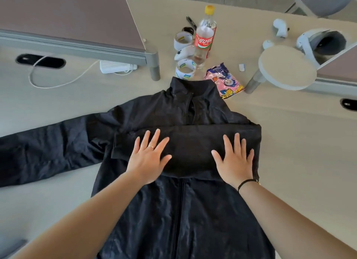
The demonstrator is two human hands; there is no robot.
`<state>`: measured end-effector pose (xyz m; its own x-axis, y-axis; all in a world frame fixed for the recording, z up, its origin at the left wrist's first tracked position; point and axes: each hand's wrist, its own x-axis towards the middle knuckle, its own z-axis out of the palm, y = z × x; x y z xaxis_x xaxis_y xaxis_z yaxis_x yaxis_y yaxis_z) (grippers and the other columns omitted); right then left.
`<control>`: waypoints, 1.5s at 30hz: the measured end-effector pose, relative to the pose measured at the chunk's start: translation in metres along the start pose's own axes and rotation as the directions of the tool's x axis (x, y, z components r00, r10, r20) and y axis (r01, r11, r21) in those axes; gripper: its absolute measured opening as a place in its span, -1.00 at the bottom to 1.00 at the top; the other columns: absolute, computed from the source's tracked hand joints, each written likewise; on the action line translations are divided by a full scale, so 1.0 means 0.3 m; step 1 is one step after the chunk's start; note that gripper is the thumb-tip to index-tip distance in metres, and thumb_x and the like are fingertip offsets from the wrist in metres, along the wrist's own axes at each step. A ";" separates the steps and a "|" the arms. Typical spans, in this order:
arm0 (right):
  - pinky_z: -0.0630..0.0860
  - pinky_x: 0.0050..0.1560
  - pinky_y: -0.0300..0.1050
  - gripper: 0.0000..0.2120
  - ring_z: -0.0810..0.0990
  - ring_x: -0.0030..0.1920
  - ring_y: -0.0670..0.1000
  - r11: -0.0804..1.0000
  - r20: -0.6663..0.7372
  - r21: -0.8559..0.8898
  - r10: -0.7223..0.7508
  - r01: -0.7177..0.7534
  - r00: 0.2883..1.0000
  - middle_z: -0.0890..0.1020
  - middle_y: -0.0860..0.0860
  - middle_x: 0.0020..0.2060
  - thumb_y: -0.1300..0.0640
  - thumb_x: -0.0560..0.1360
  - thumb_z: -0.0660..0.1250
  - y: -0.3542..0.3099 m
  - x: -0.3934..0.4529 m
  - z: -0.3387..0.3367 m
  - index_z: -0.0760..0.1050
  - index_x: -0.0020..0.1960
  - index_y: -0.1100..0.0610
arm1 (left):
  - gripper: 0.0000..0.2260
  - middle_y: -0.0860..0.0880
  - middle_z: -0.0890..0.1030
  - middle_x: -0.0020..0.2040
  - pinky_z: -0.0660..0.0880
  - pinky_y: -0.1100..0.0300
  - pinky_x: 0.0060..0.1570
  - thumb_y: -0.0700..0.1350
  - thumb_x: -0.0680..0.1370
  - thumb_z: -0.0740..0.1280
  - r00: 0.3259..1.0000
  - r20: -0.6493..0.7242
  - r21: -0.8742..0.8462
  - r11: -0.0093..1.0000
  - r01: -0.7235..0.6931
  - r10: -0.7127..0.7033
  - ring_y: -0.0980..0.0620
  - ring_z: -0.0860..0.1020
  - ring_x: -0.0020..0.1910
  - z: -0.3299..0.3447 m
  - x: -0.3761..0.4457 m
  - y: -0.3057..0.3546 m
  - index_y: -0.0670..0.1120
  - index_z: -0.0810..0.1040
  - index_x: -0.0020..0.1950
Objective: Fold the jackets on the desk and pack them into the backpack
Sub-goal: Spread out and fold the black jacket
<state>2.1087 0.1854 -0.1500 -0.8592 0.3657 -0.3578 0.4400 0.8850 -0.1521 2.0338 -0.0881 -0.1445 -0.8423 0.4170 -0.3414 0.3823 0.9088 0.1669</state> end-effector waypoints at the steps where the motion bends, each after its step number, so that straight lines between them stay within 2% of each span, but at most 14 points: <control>1: -0.14 0.56 0.32 -0.31 -0.23 0.61 0.16 1.000 0.001 0.010 0.004 -0.004 1.000 -0.21 0.05 0.62 -0.38 0.59 -0.11 0.003 0.026 0.020 -0.15 0.62 -0.11 | -0.40 0.01 -0.24 0.64 -0.20 -0.14 0.57 0.32 0.64 -0.09 0.999 0.027 0.014 1.000 0.023 -0.024 -0.11 -0.26 0.61 0.028 0.009 0.006 0.17 -0.16 0.63; 4: -0.13 0.52 0.42 -0.28 -0.23 0.61 0.16 1.000 -0.052 -0.031 0.000 -0.002 0.999 -0.20 0.05 0.62 -0.44 0.56 -0.17 0.041 0.061 0.084 -0.19 0.61 -0.16 | -0.34 0.02 -0.31 0.62 -0.27 -0.15 0.55 0.38 0.60 -0.16 0.997 0.019 0.065 0.995 0.070 -0.072 -0.12 -0.31 0.59 0.101 0.019 0.001 0.18 -0.30 0.61; 8: -0.10 0.48 0.47 -0.23 -0.17 0.61 0.17 0.997 -0.136 -0.071 -0.022 0.012 0.990 -0.11 0.05 0.63 -0.51 0.52 -0.18 0.057 0.061 0.110 -0.15 0.61 -0.16 | -0.27 0.03 -0.34 0.60 -0.25 -0.18 0.55 0.48 0.53 -0.17 0.997 -0.040 0.095 0.993 0.073 -0.070 -0.16 -0.33 0.59 0.132 0.023 0.002 0.19 -0.29 0.60; 13: -0.14 0.48 0.43 -0.18 -0.22 0.61 0.15 0.998 -0.041 -0.056 -0.009 0.007 0.999 -0.18 0.04 0.62 -0.55 0.48 -0.18 0.053 0.056 0.079 -0.21 0.61 -0.17 | -0.25 0.03 -0.36 0.60 -0.26 -0.16 0.55 0.46 0.55 -0.05 0.990 0.113 0.068 0.995 0.074 -0.081 -0.12 -0.35 0.58 0.063 0.016 0.005 0.20 -0.31 0.60; 15: -0.14 0.51 0.41 -0.18 -0.24 0.60 0.17 0.999 0.027 -0.045 0.024 -0.022 0.999 -0.23 0.06 0.62 -0.51 0.50 -0.15 0.036 0.037 0.051 -0.22 0.62 -0.14 | -0.26 0.01 -0.30 0.63 -0.21 -0.12 0.57 0.36 0.60 0.10 0.979 0.184 0.001 0.996 0.087 -0.086 -0.07 -0.30 0.60 0.001 -0.011 0.003 0.20 -0.25 0.61; 17: -0.09 0.53 0.38 -0.21 -0.22 0.60 0.20 0.999 0.048 -0.035 0.019 -0.017 0.999 -0.24 0.09 0.61 -0.43 0.55 -0.08 -0.010 0.004 0.022 -0.19 0.63 -0.06 | -0.28 0.02 -0.21 0.65 -0.16 -0.08 0.58 0.26 0.61 0.20 0.981 0.158 -0.113 0.985 0.131 -0.113 -0.01 -0.23 0.61 -0.056 -0.070 -0.013 0.20 -0.17 0.63; 21: -0.05 0.58 0.25 -0.33 -0.15 0.61 0.19 0.970 0.075 0.028 -0.244 0.243 0.967 -0.20 0.11 0.62 -0.23 0.65 0.02 -0.188 -0.104 -0.006 -0.13 0.64 -0.02 | -0.40 0.12 0.10 0.63 0.07 0.06 0.57 0.21 0.62 0.24 0.960 -0.025 -0.358 0.899 0.252 -0.279 0.08 0.05 0.61 -0.120 -0.237 -0.108 0.18 0.10 0.61; 25: -0.15 0.59 0.14 -0.38 -0.24 0.61 0.14 0.877 0.203 0.071 -0.479 0.475 0.854 -0.28 0.07 0.60 -0.18 0.68 -0.04 -0.430 -0.221 -0.010 -0.23 0.63 -0.06 | -0.51 0.14 0.34 0.53 0.35 0.11 0.39 0.14 0.62 0.27 0.845 -0.084 -0.505 0.754 0.421 -0.528 0.09 0.31 0.49 -0.163 -0.375 -0.276 0.12 0.28 0.54; 29: -0.18 0.59 0.14 -0.37 -0.26 0.61 0.12 0.822 0.210 0.056 -0.565 0.567 0.798 -0.29 0.04 0.60 -0.21 0.67 -0.07 -0.681 -0.272 -0.005 -0.24 0.63 -0.07 | -0.51 0.03 0.34 0.53 0.36 -0.01 0.42 0.10 0.61 0.31 0.710 -0.090 -0.592 0.611 0.525 -0.698 -0.02 0.31 0.48 -0.206 -0.436 -0.488 0.05 0.32 0.51; 32: -0.18 0.59 0.16 -0.37 -0.26 0.61 0.11 0.792 0.212 0.027 -0.601 0.610 0.771 -0.29 0.02 0.60 -0.22 0.67 -0.07 -0.878 -0.278 0.014 -0.23 0.63 -0.06 | -0.45 -0.03 0.28 0.55 0.35 -0.08 0.42 0.13 0.58 0.30 0.602 -0.021 -0.687 0.449 0.571 -0.798 -0.08 0.26 0.50 -0.219 -0.434 -0.654 0.01 0.30 0.54; 35: -0.20 0.59 0.16 -0.37 -0.28 0.60 0.10 0.774 0.251 -0.011 -0.611 0.634 0.751 -0.29 0.00 0.60 -0.20 0.68 -0.06 -1.074 -0.291 0.047 -0.24 0.63 -0.06 | -0.42 -0.07 0.28 0.54 0.40 -0.09 0.36 0.11 0.57 0.30 0.506 0.088 -0.721 0.295 0.627 -0.858 -0.15 0.28 0.48 -0.243 -0.423 -0.838 0.00 0.26 0.55; 39: -0.19 0.59 0.17 -0.36 -0.28 0.60 0.10 0.751 0.324 -0.074 -0.604 0.656 0.728 -0.29 -0.01 0.61 -0.20 0.68 -0.04 -1.336 -0.315 0.108 -0.26 0.63 -0.07 | -0.41 -0.17 0.28 0.51 0.30 -0.09 0.37 0.06 0.56 0.27 0.393 0.292 -0.688 0.094 0.720 -0.872 -0.25 0.28 0.43 -0.316 -0.421 -1.140 -0.05 0.22 0.55; 42: -0.17 0.59 0.15 -0.34 -0.26 0.61 0.09 0.743 0.362 -0.073 -0.602 0.665 0.712 -0.27 0.00 0.61 -0.21 0.67 -0.01 -1.513 -0.330 0.159 -0.25 0.63 -0.07 | -0.52 -0.20 0.35 0.41 0.36 -0.06 0.35 -0.03 0.55 0.24 0.313 0.348 -0.606 0.042 0.794 -0.884 -0.26 0.37 0.35 -0.341 -0.448 -1.359 -0.13 0.29 0.44; 45: -0.16 0.59 0.13 -0.35 -0.25 0.61 0.08 0.746 0.388 -0.065 -0.593 0.663 0.705 -0.27 0.01 0.61 -0.22 0.67 0.00 -1.632 -0.336 0.212 -0.21 0.63 -0.09 | -0.57 -0.21 0.39 0.41 0.38 -0.04 0.38 -0.12 0.61 0.14 0.329 0.430 -0.519 0.067 0.852 -0.841 -0.22 0.41 0.35 -0.300 -0.462 -1.503 -0.22 0.33 0.46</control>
<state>1.9965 -0.3031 -0.0979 -0.7659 -0.3788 -0.5195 -0.2583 0.9212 -0.2908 1.9441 -0.5565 -0.0892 -0.4349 -0.6225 -0.6506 -0.8891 0.4113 0.2007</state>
